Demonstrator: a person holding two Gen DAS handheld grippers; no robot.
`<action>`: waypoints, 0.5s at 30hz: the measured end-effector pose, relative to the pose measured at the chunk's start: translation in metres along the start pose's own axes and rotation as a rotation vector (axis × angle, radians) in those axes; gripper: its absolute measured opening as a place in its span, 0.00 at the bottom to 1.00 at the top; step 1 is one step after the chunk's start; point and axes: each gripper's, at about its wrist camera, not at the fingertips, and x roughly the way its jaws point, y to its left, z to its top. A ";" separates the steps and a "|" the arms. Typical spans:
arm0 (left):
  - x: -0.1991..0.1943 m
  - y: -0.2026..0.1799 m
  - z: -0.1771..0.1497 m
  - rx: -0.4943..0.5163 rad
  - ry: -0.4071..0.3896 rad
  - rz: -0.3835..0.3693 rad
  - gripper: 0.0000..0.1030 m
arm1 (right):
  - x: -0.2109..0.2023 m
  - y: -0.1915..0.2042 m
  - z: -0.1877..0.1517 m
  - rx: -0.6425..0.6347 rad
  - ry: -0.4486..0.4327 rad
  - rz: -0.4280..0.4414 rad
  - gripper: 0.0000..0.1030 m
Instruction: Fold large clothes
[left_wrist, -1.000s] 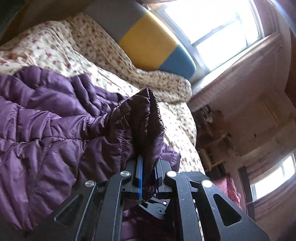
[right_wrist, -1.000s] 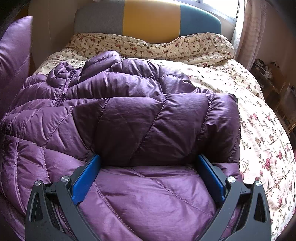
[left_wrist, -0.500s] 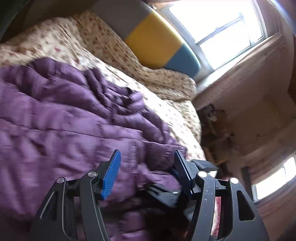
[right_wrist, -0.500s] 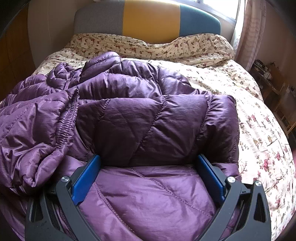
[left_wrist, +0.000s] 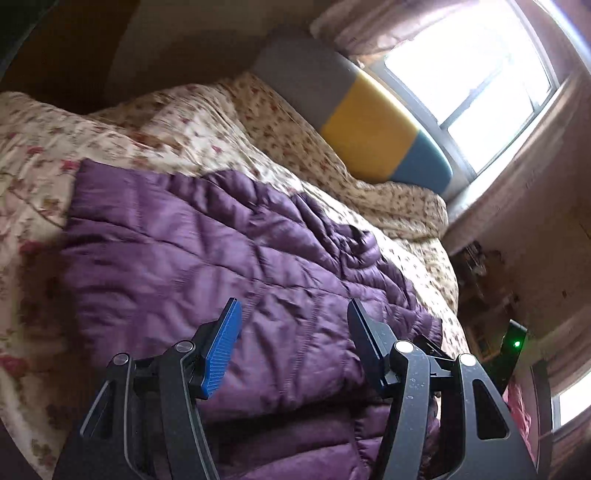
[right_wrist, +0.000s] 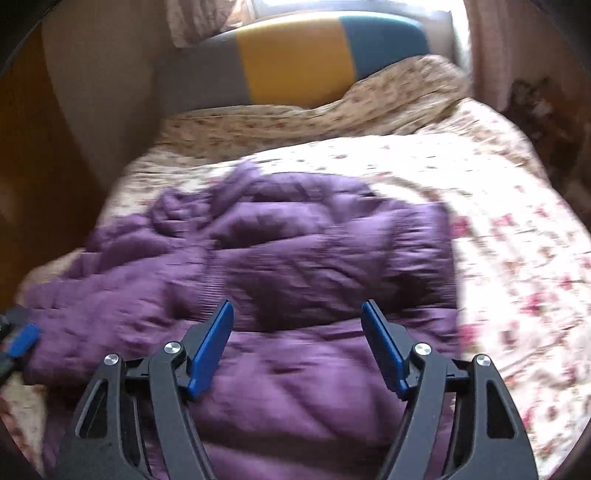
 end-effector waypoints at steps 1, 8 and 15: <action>-0.004 0.004 0.000 -0.004 -0.009 0.007 0.57 | 0.007 0.007 0.001 0.014 0.032 0.038 0.71; -0.030 0.038 0.003 -0.063 -0.067 0.047 0.57 | 0.039 0.037 0.001 0.024 0.136 0.108 0.18; -0.057 0.072 0.011 -0.140 -0.156 0.121 0.57 | 0.011 0.028 0.004 -0.034 -0.002 -0.071 0.07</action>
